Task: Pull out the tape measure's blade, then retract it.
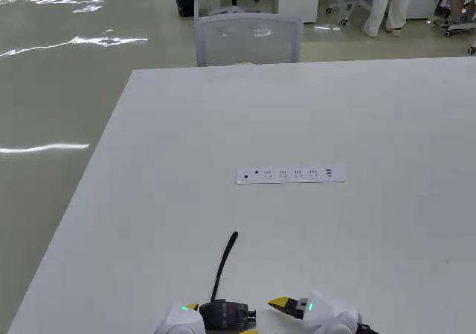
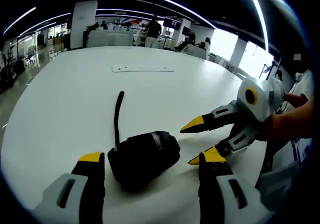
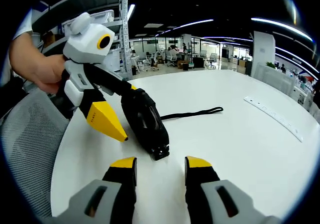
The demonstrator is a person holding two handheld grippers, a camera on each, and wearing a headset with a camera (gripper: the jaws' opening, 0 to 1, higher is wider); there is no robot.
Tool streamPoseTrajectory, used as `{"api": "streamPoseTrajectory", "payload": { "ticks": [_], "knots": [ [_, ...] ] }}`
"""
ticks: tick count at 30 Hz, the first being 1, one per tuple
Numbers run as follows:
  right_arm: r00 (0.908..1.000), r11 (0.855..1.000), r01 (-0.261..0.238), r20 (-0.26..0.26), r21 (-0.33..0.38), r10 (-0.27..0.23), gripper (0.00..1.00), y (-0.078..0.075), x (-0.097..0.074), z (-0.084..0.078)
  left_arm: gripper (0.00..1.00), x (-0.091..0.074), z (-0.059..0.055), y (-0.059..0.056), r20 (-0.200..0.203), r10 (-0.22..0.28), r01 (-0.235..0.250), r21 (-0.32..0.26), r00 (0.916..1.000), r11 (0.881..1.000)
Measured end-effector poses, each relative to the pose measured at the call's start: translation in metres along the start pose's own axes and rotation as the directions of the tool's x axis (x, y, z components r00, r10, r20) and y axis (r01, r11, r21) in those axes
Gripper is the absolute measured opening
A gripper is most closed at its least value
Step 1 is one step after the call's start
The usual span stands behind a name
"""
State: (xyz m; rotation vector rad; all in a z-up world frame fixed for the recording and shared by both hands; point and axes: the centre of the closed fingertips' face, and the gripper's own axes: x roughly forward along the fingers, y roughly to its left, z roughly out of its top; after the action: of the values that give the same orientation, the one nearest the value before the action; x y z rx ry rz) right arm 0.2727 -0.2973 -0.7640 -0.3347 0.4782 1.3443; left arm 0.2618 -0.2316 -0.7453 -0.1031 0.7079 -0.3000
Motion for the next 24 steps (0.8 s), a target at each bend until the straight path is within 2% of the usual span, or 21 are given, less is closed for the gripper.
{"api": "streamPoseTrajectory", "payload": {
  "ticks": [4, 9, 13, 15, 19, 24],
  "knots": [
    [0.9998, 1.0, 0.019, 0.008, 0.014, -0.019, 0.39, 0.001, -0.006, 0.002, 0.75, -0.004, 0.0, 0.001, 0.013, -0.011, 0.01, 0.019, 0.9999, 1.0],
    [0.9988, 0.999, 0.033, 0.034, 0.042, -0.034, 0.41, 0.004, -0.013, 0.005, 0.74, -0.006, -0.003, 0.002, 0.006, -0.024, 0.024, 0.029, 0.9997, 0.999],
    [0.9983, 0.998, 0.043, 0.036, 0.051, -0.045, 0.42, 0.008, -0.018, 0.003, 0.74, -0.012, -0.002, 0.0, 0.011, -0.039, 0.038, 0.049, 0.9992, 0.998],
    [0.9981, 0.997, 0.052, 0.031, 0.05, -0.054, 0.42, 0.008, -0.022, 0.002, 0.74, -0.013, -0.003, 0.0, 0.011, -0.049, 0.048, 0.057, 0.9988, 0.997],
    [0.9957, 0.994, 0.083, 0.037, 0.07, -0.085, 0.43, 0.004, -0.029, 0.002, 0.74, -0.016, 0.001, -0.002, 0.038, -0.084, 0.082, 0.05, 0.9957, 0.995],
    [0.993, 0.991, 0.106, 0.043, 0.087, -0.11, 0.44, 0.003, -0.036, 0.004, 0.74, -0.019, 0.002, -0.004, 0.039, -0.098, 0.095, 0.082, 0.9944, 0.992]
  ]
}}
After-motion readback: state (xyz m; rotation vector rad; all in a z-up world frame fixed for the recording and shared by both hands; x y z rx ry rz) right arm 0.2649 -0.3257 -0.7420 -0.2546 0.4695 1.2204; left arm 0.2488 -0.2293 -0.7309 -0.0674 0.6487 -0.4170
